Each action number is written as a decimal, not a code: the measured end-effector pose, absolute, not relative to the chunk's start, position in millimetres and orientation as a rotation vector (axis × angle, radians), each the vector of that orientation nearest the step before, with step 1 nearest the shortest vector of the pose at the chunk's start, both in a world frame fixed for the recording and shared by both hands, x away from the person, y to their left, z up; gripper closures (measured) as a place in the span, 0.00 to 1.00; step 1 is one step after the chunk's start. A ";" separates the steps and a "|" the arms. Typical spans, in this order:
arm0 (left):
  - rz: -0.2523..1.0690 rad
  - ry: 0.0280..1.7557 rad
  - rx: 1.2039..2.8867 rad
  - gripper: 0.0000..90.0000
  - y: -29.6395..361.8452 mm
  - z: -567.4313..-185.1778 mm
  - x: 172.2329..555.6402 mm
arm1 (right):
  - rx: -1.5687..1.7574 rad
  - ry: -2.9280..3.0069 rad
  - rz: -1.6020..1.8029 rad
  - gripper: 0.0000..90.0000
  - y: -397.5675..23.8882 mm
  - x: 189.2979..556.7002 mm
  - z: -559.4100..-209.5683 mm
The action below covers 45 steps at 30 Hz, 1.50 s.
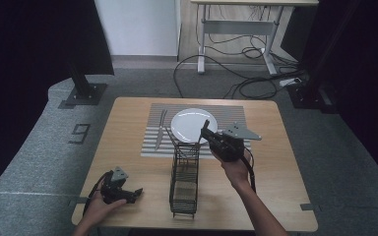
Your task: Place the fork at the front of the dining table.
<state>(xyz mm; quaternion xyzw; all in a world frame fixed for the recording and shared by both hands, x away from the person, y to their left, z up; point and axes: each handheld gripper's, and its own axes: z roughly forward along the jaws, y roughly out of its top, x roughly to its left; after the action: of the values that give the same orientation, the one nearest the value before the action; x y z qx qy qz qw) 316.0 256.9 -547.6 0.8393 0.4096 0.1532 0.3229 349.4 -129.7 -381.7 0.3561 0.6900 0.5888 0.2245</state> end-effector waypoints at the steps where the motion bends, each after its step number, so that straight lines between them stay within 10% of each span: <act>1: 0.402 1.076 2.203 0.03 256.8 -547.6 316.0 | 0.980 1.897 1.627 0.96 -131.2 348.7 -379.9; 45: 0.404 1.076 2.202 0.03 256.8 -547.7 315.9 | 1.130 1.783 1.607 0.96 -190.6 355.1 -392.4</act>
<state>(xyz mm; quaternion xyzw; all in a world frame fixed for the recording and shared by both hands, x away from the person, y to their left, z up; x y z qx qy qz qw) 315.9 256.8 -547.7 0.8390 0.4099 0.1538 0.3231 355.1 -190.6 -392.4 0.4132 0.6521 0.5878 0.2419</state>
